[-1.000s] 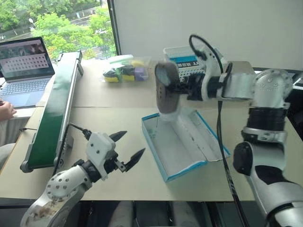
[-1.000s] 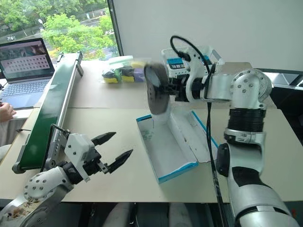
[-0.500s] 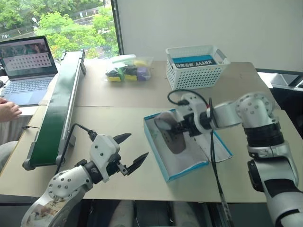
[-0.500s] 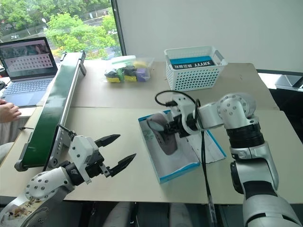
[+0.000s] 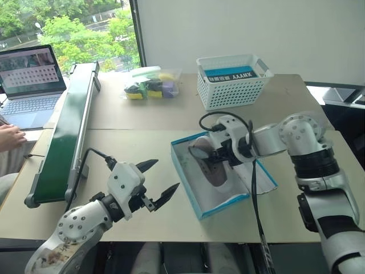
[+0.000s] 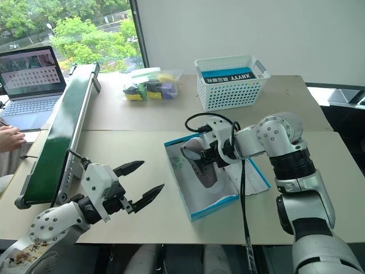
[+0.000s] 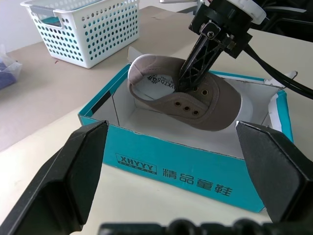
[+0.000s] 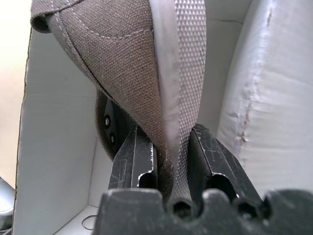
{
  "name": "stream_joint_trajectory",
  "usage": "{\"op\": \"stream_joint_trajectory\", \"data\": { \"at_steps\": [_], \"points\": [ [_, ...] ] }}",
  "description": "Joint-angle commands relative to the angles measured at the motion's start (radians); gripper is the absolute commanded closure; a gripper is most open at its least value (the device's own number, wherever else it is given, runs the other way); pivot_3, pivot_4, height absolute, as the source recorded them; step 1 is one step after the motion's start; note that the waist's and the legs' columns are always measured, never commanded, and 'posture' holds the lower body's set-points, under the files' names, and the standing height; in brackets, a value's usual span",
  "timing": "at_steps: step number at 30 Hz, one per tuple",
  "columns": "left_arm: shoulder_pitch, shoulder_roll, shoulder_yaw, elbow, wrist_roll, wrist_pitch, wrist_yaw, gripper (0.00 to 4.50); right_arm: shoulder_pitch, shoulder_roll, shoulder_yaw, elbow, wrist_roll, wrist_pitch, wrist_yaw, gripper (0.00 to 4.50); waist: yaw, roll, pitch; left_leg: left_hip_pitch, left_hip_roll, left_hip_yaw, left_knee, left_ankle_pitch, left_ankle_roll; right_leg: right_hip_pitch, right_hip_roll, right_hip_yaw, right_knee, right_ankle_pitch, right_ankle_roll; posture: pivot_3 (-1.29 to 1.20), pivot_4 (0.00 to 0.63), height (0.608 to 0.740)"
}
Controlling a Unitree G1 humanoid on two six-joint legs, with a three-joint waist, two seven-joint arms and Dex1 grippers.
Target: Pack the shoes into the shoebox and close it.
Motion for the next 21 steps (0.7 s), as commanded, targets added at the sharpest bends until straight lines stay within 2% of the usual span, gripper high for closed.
{"op": "stream_joint_trajectory", "data": {
  "at_steps": [1,5,6,9,12,21],
  "points": [
    [0.009,0.003,-0.002,-0.038,0.013,-0.015,0.002,0.00,0.000,0.002,-0.001,-0.024,-0.091,0.007,0.045,2.83,0.000,0.000,0.000,0.000,0.000,0.000,0.000,0.000,0.000,0.000,0.000,0.000,0.000,0.000,0.000,0.00,0.150,0.728],
    [0.023,0.003,-0.001,-0.038,0.020,-0.026,0.000,0.00,0.018,0.002,0.011,-0.042,-0.183,0.007,0.089,1.41,0.004,0.000,0.000,0.000,0.000,0.000,0.000,0.000,0.000,0.000,0.000,0.000,0.000,0.000,0.000,0.00,0.150,0.728],
    [0.027,0.003,-0.003,-0.037,0.024,-0.029,-0.001,0.00,0.018,0.004,0.013,-0.048,-0.201,0.007,0.100,0.94,0.005,0.000,0.000,0.000,0.000,0.000,0.000,0.000,0.000,0.000,0.000,0.000,0.000,0.000,0.000,0.00,0.150,0.728],
    [0.035,-0.001,-0.008,-0.037,0.034,-0.036,-0.002,0.00,0.015,0.018,0.010,-0.065,-0.247,0.005,0.133,0.04,0.005,0.000,0.000,0.000,0.000,0.000,0.000,0.000,0.000,0.000,0.000,0.000,0.000,0.000,0.000,0.00,0.150,0.728],
    [0.042,-0.002,-0.005,-0.038,0.038,-0.041,-0.006,0.00,0.002,0.022,0.020,-0.096,-0.298,-0.016,0.172,0.01,0.004,0.000,0.000,0.000,0.000,0.000,0.000,0.000,0.000,0.000,0.000,0.000,0.000,0.000,0.000,0.00,0.150,0.728],
    [0.049,-0.003,0.041,-0.003,0.055,-0.071,-0.011,0.00,-0.104,0.151,-0.105,-0.185,-0.363,-0.077,0.229,0.01,-0.002,0.000,0.000,0.000,0.000,0.000,0.000,0.000,0.000,-0.001,0.000,0.000,0.001,0.000,0.000,0.00,0.150,0.728]
  ]
}}
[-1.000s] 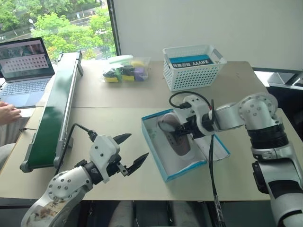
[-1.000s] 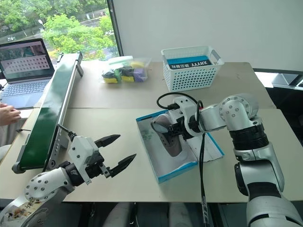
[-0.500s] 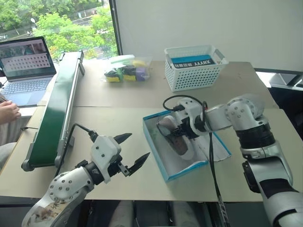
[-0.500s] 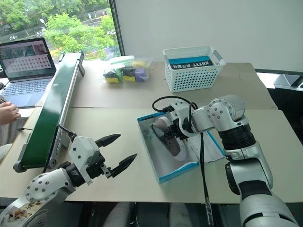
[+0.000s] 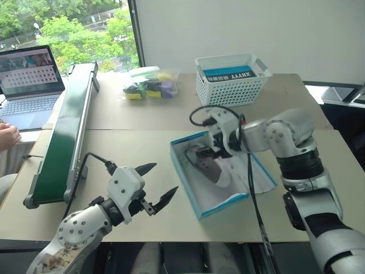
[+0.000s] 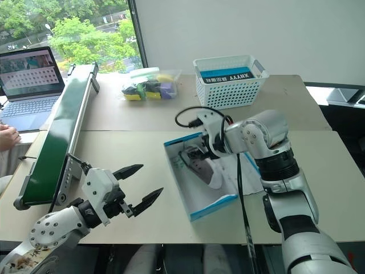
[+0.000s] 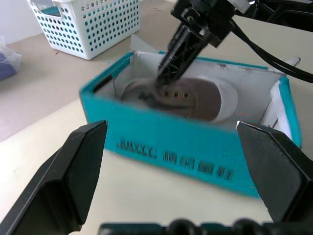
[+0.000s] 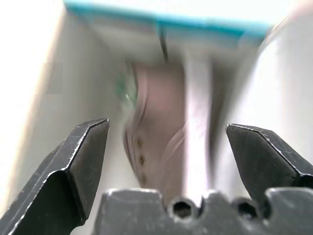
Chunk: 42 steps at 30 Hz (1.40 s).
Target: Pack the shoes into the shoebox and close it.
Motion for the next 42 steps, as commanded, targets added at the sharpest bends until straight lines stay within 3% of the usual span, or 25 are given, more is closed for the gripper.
{"op": "stream_joint_trajectory", "data": {
  "at_steps": [1,7,13,19,31,42],
  "points": [
    [-0.001,-0.008,0.045,0.006,0.011,-0.035,0.002,0.00,-0.045,0.046,-0.077,-0.057,-0.018,-0.021,0.025,0.01,0.001,0.000,0.000,0.000,0.000,0.000,0.000,0.000,0.000,0.000,0.000,0.000,0.000,0.000,0.000,0.00,0.150,0.728],
    [-0.074,-0.099,0.192,0.125,0.038,-0.038,0.138,0.00,-0.040,0.146,-0.151,-0.116,0.001,-0.169,0.121,0.01,0.003,0.000,0.000,0.000,0.000,0.000,0.000,0.000,0.000,0.000,0.000,0.000,0.001,0.000,0.000,0.00,0.150,0.728],
    [-0.166,-0.218,0.363,0.253,0.074,0.046,0.359,0.00,0.144,-0.028,0.101,-0.309,-0.213,-0.717,0.533,0.01,0.007,-0.002,-0.001,0.000,0.000,-0.001,0.000,0.000,0.000,0.000,0.000,-0.001,0.000,0.000,0.000,0.00,0.150,0.728],
    [-0.116,-0.251,0.468,0.321,0.081,0.097,0.408,0.00,0.274,-0.039,0.154,-0.243,-0.334,-0.936,0.619,0.01,-0.004,-0.004,-0.002,0.002,0.000,-0.001,0.002,0.000,0.000,0.002,0.000,0.000,0.002,0.001,-0.001,0.00,0.150,0.728],
    [-0.098,-0.218,0.556,0.423,0.074,0.025,0.352,0.00,0.381,0.055,0.186,-0.219,-0.407,-1.000,0.636,0.01,0.007,-0.004,-0.002,0.010,0.003,-0.001,0.001,0.000,-0.001,0.008,0.003,0.000,0.000,0.002,-0.002,0.00,0.150,0.728],
    [-0.117,-0.200,0.555,0.459,0.076,0.070,0.370,0.00,0.365,0.095,0.175,-0.235,-0.390,-0.895,0.611,0.01,0.006,-0.004,-0.002,0.010,0.004,-0.001,0.001,0.000,-0.001,0.008,0.003,0.000,0.000,0.002,-0.002,0.00,0.150,0.728]
  ]
}}
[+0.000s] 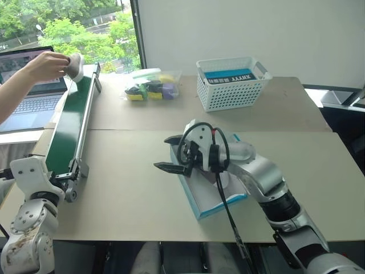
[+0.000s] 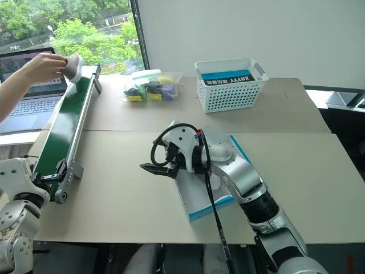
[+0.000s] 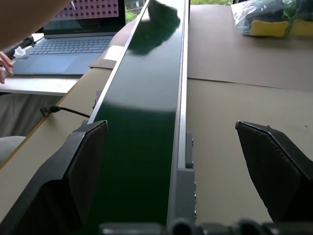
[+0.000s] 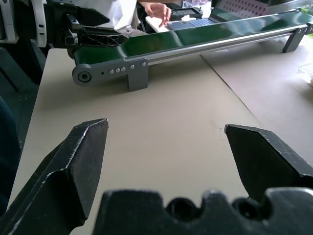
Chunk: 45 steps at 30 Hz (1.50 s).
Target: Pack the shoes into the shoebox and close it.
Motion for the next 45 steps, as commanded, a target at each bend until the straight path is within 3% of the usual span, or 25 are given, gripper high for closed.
{"op": "stream_joint_trajectory", "data": {
  "at_steps": [1,18,30,34,45],
  "points": [
    [-0.016,0.009,0.022,-0.007,0.002,0.000,0.010,0.00,-0.017,0.015,-0.034,-0.042,0.007,0.025,-0.014,0.01,-0.001,0.000,0.000,0.000,0.000,0.000,0.000,0.000,0.000,0.000,0.000,0.000,0.000,0.000,0.000,0.00,0.150,0.728],
    [-0.023,0.006,0.011,0.046,0.012,-0.018,0.003,0.00,-0.021,0.050,-0.059,-0.070,0.006,0.094,-0.069,0.01,-0.002,0.000,0.000,0.000,0.000,0.000,0.000,0.000,0.000,0.000,0.000,0.000,0.000,0.000,0.000,0.00,0.150,0.728],
    [-0.033,0.004,0.019,0.080,0.024,-0.060,0.004,0.00,-0.014,0.023,-0.020,-0.060,-0.041,0.033,-0.021,0.01,-0.002,0.000,0.000,0.000,0.000,0.000,0.000,0.000,0.000,0.000,0.000,0.000,0.000,0.000,0.000,0.00,0.150,0.728],
    [-0.038,0.007,0.016,0.099,0.025,-0.070,0.002,0.00,-0.019,-0.056,0.068,-0.074,-0.140,-0.059,0.048,0.01,-0.001,0.000,0.000,0.000,0.000,0.000,0.000,0.000,0.000,0.000,0.000,0.000,-0.001,0.000,0.000,0.00,0.150,0.728],
    [-0.040,0.001,0.014,0.111,0.032,-0.082,0.000,0.00,-0.007,-0.070,0.061,-0.073,-0.135,-0.068,0.132,0.01,-0.002,-0.001,0.000,0.000,0.000,0.000,-0.001,0.000,0.000,0.000,0.000,0.000,-0.001,0.000,0.000,0.00,0.150,0.728]
  ]
}}
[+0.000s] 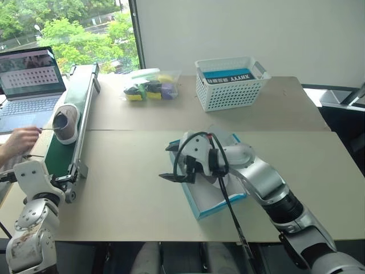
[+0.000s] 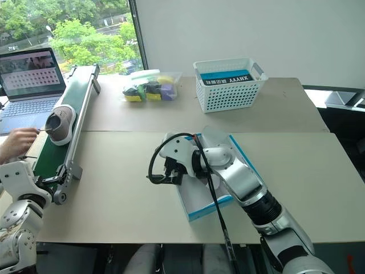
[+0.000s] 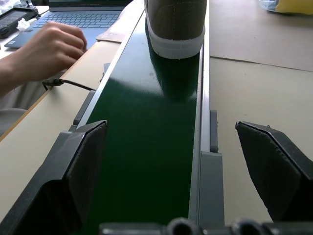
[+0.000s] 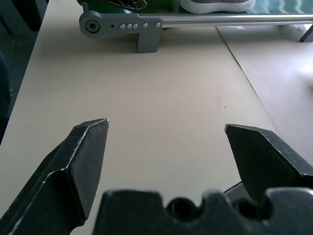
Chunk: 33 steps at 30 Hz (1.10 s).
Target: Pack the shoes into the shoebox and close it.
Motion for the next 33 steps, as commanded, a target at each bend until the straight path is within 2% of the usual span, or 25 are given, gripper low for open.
{"op": "stream_joint_trajectory", "data": {
  "at_steps": [1,18,21,22,25,27,29,33],
  "points": [
    [-0.001,0.001,0.015,-0.015,0.004,-0.031,-0.002,0.00,0.000,0.007,-0.027,-0.044,0.028,0.003,0.023,0.01,0.000,0.000,0.000,0.000,0.000,0.000,0.000,0.000,0.000,0.000,0.000,0.000,0.000,0.000,0.000,0.00,0.150,0.728],
    [-0.006,0.000,0.011,0.037,0.010,0.010,0.024,0.00,-0.023,0.050,-0.095,-0.078,0.113,0.112,0.019,0.01,0.000,0.000,0.000,0.000,0.000,0.000,0.000,0.000,0.000,0.000,0.000,0.000,0.000,0.000,0.000,0.00,0.150,0.728],
    [-0.016,-0.007,0.016,0.034,-0.005,0.021,0.026,0.70,-0.025,0.055,-0.108,-0.078,0.119,0.128,0.016,0.00,0.000,0.000,0.000,0.000,0.000,0.000,0.000,0.000,0.000,0.000,0.000,0.000,0.000,0.000,0.000,0.00,0.150,0.728],
    [-0.023,-0.010,0.021,0.033,-0.012,0.031,0.030,1.20,-0.026,0.057,-0.112,-0.079,0.123,0.134,0.014,0.00,0.001,0.000,0.000,0.000,0.000,0.000,0.000,0.000,0.000,0.000,0.000,0.000,0.000,0.000,0.000,0.00,0.150,0.728],
    [-0.048,-0.016,0.044,0.033,-0.037,0.054,0.044,2.01,-0.030,0.060,-0.119,-0.079,0.135,0.146,0.008,0.00,0.008,0.000,0.000,0.001,0.000,0.000,0.000,0.000,0.000,0.000,0.000,0.000,0.001,0.000,0.000,0.00,0.150,0.728],
    [-0.070,-0.021,0.063,0.025,-0.060,0.057,0.051,2.23,-0.035,0.062,-0.124,-0.075,0.139,0.152,0.002,0.00,0.011,0.000,0.000,0.001,0.000,0.000,0.000,0.000,0.000,0.001,0.000,0.000,0.000,0.000,0.000,0.00,0.150,0.728],
    [-0.090,-0.026,0.069,0.010,-0.071,0.055,0.058,2.23,-0.040,0.065,-0.130,-0.070,0.143,0.157,-0.003,0.00,0.013,0.000,0.000,0.001,0.000,0.000,0.000,0.000,0.000,0.001,0.000,0.000,0.000,0.000,0.000,0.00,0.150,0.728],
    [-0.132,-0.044,0.019,-0.082,-0.033,-0.079,0.061,2.23,-0.066,0.101,-0.164,-0.029,0.146,0.208,-0.055,0.00,0.018,-0.003,0.000,0.000,0.000,0.000,0.000,0.000,0.000,0.000,0.000,0.000,0.000,0.000,0.000,0.00,0.150,0.728]
  ]
}}
